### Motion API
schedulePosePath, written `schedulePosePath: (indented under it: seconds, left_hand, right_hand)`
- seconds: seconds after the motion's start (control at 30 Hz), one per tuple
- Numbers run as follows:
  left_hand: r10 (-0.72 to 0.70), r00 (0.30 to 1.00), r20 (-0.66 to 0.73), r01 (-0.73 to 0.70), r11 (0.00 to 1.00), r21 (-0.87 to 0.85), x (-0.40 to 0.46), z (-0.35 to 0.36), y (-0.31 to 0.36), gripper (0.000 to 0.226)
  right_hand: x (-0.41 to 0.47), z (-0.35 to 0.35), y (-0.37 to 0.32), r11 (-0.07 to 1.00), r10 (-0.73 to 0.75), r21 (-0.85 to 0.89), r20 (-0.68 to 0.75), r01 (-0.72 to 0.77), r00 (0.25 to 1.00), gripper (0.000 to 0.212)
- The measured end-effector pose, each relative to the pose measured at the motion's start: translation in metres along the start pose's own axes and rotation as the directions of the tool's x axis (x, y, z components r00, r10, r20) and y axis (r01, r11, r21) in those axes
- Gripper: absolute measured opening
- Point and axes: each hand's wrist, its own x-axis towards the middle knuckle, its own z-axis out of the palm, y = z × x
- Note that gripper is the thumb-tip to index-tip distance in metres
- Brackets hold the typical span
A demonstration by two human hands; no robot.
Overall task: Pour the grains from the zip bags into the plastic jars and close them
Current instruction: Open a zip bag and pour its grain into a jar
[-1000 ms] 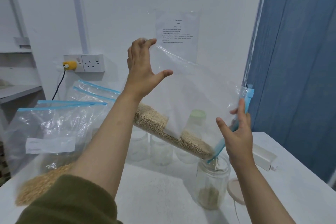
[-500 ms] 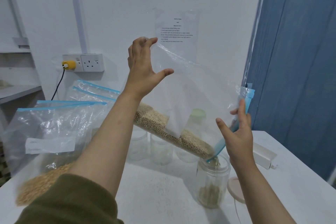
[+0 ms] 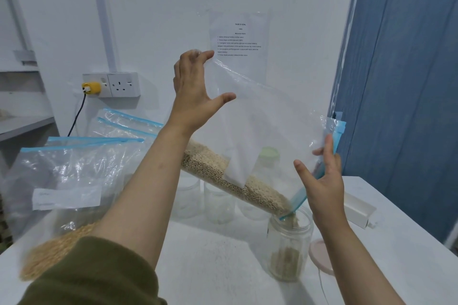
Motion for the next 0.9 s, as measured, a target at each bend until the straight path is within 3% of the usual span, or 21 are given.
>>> schedulePosePath:
  seconds: [0.9]
  left_hand:
    - [0.0,1.0,0.022,0.0,1.0,-0.011,-0.0012,0.0019,-0.0014,0.085]
  right_hand:
    - [0.0007,0.0028,-0.0053,0.999,0.043,-0.002,-0.032,-0.043,0.999,0.076]
